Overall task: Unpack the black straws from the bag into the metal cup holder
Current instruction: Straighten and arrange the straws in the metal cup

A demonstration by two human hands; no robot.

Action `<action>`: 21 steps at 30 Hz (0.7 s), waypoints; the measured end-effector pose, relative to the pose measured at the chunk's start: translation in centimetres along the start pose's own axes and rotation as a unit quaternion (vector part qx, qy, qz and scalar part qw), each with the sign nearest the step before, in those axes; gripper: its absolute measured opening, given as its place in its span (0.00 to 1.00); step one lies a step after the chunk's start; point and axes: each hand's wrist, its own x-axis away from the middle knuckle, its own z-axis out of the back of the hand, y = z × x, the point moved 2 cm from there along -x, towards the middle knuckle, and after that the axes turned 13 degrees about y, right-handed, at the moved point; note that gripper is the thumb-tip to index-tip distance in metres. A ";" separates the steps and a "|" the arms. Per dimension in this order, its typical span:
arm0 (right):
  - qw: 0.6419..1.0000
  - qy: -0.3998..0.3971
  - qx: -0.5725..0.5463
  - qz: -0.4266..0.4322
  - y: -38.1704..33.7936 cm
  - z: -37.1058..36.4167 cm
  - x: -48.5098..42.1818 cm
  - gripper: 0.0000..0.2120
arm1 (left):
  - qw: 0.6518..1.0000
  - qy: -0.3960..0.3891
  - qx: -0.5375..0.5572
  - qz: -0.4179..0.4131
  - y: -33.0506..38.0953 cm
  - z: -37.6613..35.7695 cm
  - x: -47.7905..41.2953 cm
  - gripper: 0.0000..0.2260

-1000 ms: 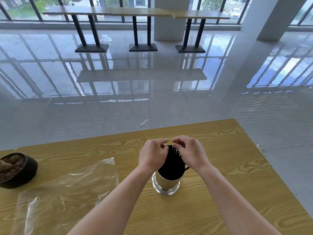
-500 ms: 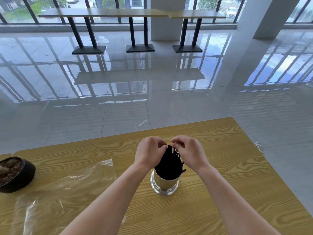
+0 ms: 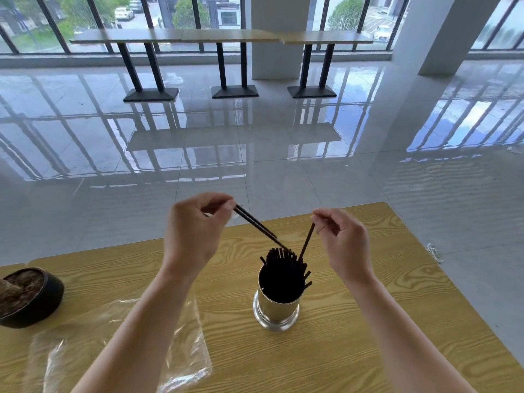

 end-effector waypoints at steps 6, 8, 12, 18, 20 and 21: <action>0.991 0.117 -0.059 -0.003 -0.6 2.5 -1.4 0.05 | 0.967 0.167 0.153 0.115 -1.2 4.1 -0.4 0.04; 0.982 0.150 -0.110 -0.026 -1.2 3.1 -1.4 0.05 | 0.930 0.203 0.224 0.207 -2.1 3.9 0.7 0.03; 0.950 0.150 -0.229 -0.150 -2.8 2.3 0.0 0.04 | 0.871 0.216 0.302 0.321 -2.4 1.8 4.3 0.02; 0.892 0.060 -0.314 -0.320 -4.7 -0.7 2.4 0.12 | 0.833 0.155 0.354 0.396 -1.1 -2.0 8.4 0.02; 0.875 0.029 -0.331 -0.353 -5.1 -1.0 2.4 0.16 | 0.835 0.140 0.358 0.395 -1.1 -2.3 9.4 0.04; 0.868 0.012 -0.337 -0.365 -5.2 -1.1 2.4 0.18 | 0.838 0.136 0.357 0.389 -1.1 -2.2 9.7 0.05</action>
